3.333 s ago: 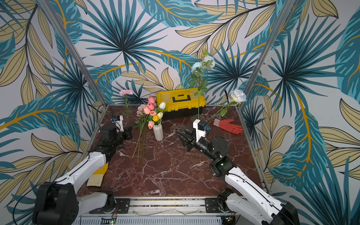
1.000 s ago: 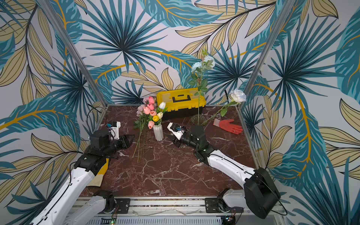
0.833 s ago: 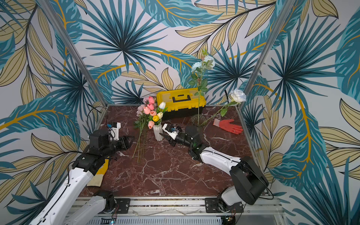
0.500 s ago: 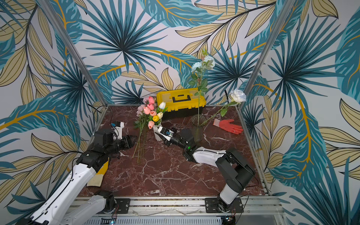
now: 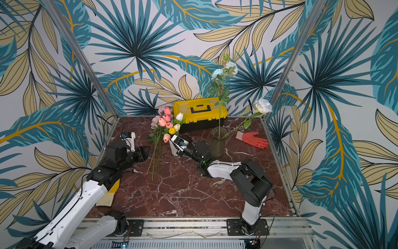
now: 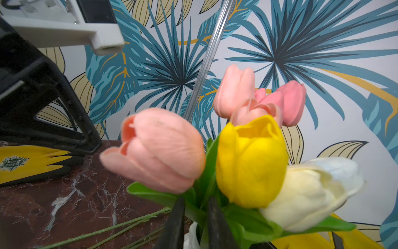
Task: Pick out pink flowers from the vase
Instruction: Pick up the flower from the vase.
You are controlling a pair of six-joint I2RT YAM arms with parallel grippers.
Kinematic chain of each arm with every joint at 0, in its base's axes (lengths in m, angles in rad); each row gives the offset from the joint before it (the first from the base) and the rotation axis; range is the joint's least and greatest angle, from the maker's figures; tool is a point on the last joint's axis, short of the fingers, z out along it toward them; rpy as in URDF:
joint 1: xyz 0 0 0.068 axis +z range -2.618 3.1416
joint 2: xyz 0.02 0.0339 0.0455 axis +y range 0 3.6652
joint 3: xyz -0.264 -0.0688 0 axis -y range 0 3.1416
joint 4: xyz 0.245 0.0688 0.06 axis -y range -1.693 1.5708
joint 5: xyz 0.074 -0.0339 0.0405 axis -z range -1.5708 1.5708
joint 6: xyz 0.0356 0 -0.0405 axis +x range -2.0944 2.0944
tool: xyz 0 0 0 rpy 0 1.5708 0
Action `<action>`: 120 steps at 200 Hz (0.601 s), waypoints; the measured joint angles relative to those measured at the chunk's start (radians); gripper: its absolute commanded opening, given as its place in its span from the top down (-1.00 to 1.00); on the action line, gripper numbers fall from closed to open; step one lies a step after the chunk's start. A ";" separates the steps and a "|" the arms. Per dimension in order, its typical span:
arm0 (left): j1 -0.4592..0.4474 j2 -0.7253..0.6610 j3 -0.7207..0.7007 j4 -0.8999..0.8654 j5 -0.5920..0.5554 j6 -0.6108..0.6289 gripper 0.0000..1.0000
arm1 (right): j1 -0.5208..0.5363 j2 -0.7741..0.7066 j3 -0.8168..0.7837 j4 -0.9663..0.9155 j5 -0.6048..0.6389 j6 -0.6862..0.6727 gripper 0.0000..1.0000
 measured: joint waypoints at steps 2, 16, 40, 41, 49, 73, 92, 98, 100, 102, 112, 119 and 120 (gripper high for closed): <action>0.000 -0.002 0.000 0.002 -0.001 0.000 -0.08 | 0.000 0.002 0.003 0.000 0.002 0.000 0.58; 0.000 -0.010 0.000 0.009 -0.004 0.000 -0.08 | 0.000 0.020 0.023 0.001 0.020 0.000 0.58; -0.002 -0.011 -0.004 0.018 -0.004 0.000 -0.08 | 0.000 0.040 0.043 0.000 0.030 0.001 0.58; -0.002 -0.011 -0.005 0.018 -0.004 0.000 -0.08 | 0.000 0.041 0.044 0.000 0.030 0.001 0.58; -0.004 -0.011 -0.007 0.018 -0.004 0.000 -0.08 | 0.000 0.044 0.047 0.000 0.030 0.003 0.58; -0.009 -0.011 -0.014 0.022 -0.004 0.000 -0.08 | 0.000 0.054 0.062 0.001 0.030 0.009 0.58; -0.011 -0.013 -0.017 0.025 -0.004 0.000 -0.08 | 0.000 0.066 0.075 0.000 0.025 0.014 0.58; -0.012 -0.015 -0.017 0.025 -0.004 0.000 -0.08 | 0.000 0.069 0.080 0.000 0.022 0.016 0.58; -0.012 -0.015 -0.017 0.025 -0.004 0.000 -0.08 | 0.000 0.070 0.082 0.000 0.022 0.017 0.58; -0.012 -0.016 -0.018 0.026 -0.004 0.000 -0.08 | 0.000 0.072 0.084 0.000 0.021 0.019 0.58; -0.014 -0.018 -0.018 0.026 -0.004 0.000 -0.08 | 0.000 0.078 0.093 -0.002 0.015 0.022 0.58; -0.014 -0.018 -0.018 0.026 -0.004 0.000 -0.08 | 0.001 0.082 0.097 -0.001 0.013 0.024 0.58; -0.014 -0.018 -0.018 0.026 -0.004 0.000 -0.08 | 0.001 0.082 0.098 -0.002 0.013 0.024 0.58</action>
